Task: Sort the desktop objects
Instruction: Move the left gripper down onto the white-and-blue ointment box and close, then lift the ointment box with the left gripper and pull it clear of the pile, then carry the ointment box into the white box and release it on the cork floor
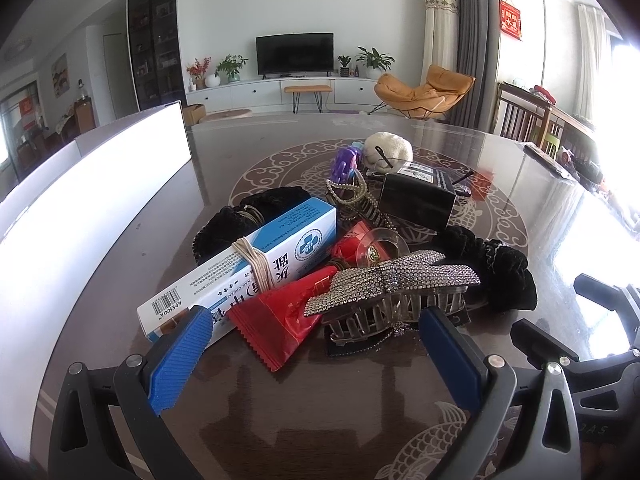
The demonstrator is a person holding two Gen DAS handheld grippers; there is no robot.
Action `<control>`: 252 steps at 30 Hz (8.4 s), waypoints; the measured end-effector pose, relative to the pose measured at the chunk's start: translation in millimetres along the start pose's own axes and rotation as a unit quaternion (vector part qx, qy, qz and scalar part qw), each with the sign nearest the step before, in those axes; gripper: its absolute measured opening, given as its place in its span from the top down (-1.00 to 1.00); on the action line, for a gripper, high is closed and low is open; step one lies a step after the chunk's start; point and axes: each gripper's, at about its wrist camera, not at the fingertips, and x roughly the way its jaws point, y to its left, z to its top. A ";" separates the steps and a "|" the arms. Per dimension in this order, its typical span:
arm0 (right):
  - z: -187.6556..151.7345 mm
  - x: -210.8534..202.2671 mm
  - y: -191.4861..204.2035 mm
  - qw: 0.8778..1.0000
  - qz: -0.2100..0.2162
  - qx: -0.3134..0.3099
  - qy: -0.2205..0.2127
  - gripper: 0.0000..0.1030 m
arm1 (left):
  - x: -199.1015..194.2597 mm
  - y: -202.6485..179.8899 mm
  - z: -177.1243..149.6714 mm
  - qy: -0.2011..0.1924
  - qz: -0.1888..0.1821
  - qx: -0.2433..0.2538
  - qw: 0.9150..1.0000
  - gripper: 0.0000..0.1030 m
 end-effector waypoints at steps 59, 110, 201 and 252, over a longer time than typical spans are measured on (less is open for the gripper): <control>-0.7 25.3 -1.4 0.997 0.020 0.004 0.070 -1.00 | 67.3 50.2 33.4 0.113 -0.003 0.005 0.994 -1.00; -0.6 23.4 -6.2 0.997 0.036 0.019 0.062 -1.00 | 20.8 137.1 18.1 0.171 -0.049 -0.095 0.980 0.36; -1.2 25.3 -11.2 0.997 0.030 0.022 0.063 -1.00 | 44.5 89.0 9.0 0.108 0.024 -0.019 0.994 -1.00; 122.6 -42.3 26.4 0.981 0.145 -0.095 0.090 0.25 | -100.4 155.9 29.3 0.013 -0.085 -0.068 0.994 0.20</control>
